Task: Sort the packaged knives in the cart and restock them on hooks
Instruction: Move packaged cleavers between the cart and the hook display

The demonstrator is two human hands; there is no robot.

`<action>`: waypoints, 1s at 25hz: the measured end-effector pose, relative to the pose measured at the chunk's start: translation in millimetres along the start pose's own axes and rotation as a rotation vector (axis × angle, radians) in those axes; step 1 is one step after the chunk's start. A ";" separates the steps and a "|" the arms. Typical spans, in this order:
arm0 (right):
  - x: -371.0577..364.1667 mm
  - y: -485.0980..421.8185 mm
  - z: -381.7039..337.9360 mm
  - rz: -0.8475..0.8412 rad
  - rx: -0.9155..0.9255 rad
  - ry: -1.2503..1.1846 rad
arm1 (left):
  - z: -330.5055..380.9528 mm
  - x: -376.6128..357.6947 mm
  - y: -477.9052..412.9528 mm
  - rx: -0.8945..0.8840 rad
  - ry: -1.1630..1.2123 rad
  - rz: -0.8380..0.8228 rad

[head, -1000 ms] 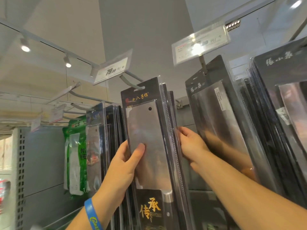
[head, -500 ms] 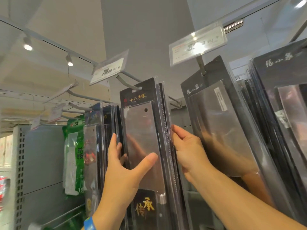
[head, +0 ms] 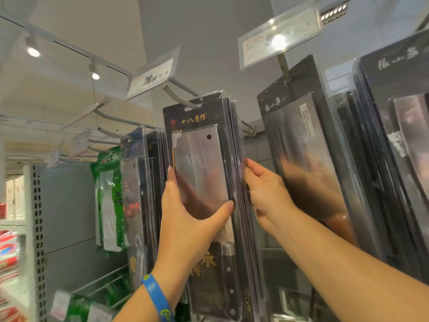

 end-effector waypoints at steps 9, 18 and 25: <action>5.0 51.8 -1.9 0.156 -0.145 0.285 | -14.1 1.9 30.0 0.009 0.033 -0.101; -13.1 170.3 -55.7 0.344 -0.065 0.619 | 32.6 -12.1 77.6 -0.296 -0.157 0.010; 41.9 265.8 -125.5 0.554 -0.161 0.768 | 83.8 -112.4 105.4 -0.060 0.498 -0.455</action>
Point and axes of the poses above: each hand's wrist, its own y-axis away from the middle knuckle, its own x-axis out of the back of the hand, z = x × y, the point moved 2 cm from there along -y, towards the middle knuckle, and after that the axes turned 15 degrees about -z, right-handed, at the moved point
